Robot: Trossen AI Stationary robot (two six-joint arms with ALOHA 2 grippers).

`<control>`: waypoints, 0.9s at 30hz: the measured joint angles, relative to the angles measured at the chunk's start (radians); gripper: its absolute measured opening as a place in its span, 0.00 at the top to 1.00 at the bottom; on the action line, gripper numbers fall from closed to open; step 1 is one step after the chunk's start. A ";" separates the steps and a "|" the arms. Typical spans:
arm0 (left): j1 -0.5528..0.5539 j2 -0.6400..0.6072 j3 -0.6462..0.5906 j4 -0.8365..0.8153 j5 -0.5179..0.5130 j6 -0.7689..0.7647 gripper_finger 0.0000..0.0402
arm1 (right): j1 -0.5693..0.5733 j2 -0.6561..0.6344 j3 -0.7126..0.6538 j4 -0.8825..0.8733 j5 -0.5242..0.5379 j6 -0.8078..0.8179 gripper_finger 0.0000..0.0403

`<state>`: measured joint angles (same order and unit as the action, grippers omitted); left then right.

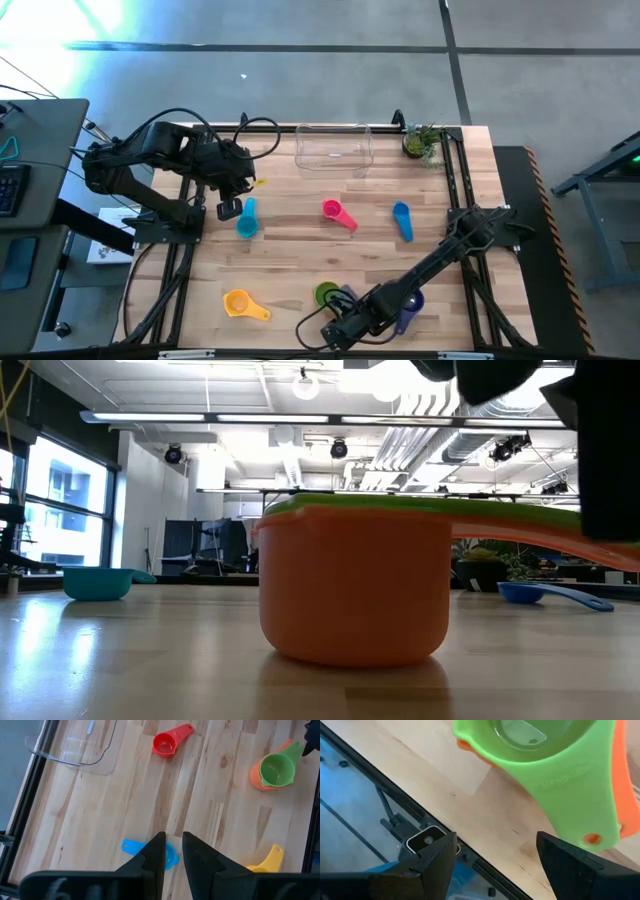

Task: Nest measuring cups in basket
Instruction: Stack the green measuring cup on the orange measuring cup

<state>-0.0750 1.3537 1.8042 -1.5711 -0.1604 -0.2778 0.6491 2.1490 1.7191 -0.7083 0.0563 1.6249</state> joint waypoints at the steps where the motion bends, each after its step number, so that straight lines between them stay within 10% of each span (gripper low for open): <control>1: 0.000 0.000 0.000 0.000 0.000 0.000 0.86 | 0.000 0.000 0.000 -0.005 0.000 0.007 0.34; 27: 0.000 0.000 0.000 0.000 0.000 0.000 0.86 | -0.001 -0.005 0.000 -0.069 0.043 0.043 0.34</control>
<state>-0.0748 1.3537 1.8042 -1.5711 -0.1604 -0.2775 0.6479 2.1440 1.7191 -0.7770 0.0992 1.6684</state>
